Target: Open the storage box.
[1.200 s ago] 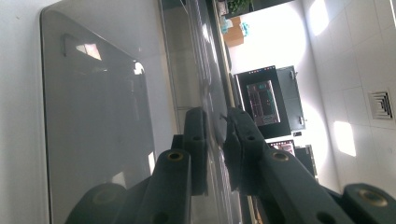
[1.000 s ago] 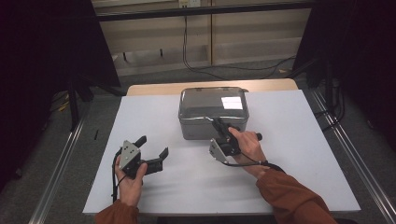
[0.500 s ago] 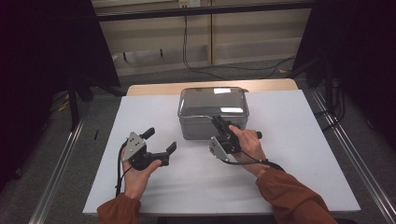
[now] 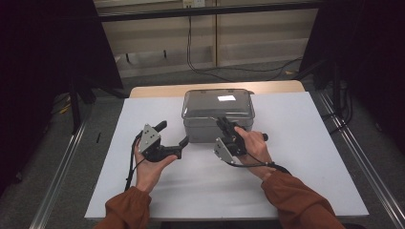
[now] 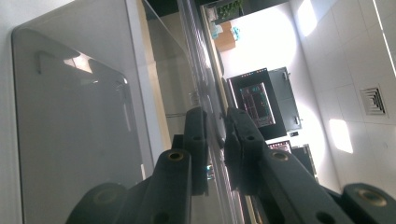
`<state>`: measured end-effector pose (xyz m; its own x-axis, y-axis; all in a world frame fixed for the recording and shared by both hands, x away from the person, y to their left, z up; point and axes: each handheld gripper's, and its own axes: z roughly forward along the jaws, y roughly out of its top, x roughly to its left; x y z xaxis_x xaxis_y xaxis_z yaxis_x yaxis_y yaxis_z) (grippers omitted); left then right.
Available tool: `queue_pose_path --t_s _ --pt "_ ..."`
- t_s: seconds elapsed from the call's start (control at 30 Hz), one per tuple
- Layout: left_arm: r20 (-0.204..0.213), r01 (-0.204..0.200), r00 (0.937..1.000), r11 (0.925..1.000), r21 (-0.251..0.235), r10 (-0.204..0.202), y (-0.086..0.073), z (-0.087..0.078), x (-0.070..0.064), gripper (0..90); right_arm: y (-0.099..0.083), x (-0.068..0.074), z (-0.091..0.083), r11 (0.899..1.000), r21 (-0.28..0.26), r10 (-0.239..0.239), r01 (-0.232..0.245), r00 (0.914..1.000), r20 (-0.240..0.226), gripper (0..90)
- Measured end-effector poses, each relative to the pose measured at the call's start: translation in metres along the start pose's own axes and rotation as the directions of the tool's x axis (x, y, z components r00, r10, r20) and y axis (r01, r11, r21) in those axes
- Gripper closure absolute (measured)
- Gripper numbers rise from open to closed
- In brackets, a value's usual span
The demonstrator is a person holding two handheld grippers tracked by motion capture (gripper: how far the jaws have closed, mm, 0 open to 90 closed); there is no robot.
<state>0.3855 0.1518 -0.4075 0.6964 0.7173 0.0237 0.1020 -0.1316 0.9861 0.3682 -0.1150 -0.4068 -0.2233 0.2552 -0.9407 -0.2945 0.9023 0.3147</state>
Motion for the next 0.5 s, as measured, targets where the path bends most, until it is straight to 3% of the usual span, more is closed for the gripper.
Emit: queue_pose_path --t_s 0.23,0.5 --pt "0.011 -0.007 0.9999 1.0000 0.004 0.007 0.006 0.015 -0.002 3.9 0.001 -0.005 0.001 1.000 -0.004 0.006 -0.006 1.0000 0.005 79.6" --pt "0.001 -0.043 0.9991 0.9991 0.005 0.043 0.005 0.032 0.006 5.1 0.002 -0.011 0.002 1.000 -0.005 0.019 -0.019 0.9998 0.012 80.0"
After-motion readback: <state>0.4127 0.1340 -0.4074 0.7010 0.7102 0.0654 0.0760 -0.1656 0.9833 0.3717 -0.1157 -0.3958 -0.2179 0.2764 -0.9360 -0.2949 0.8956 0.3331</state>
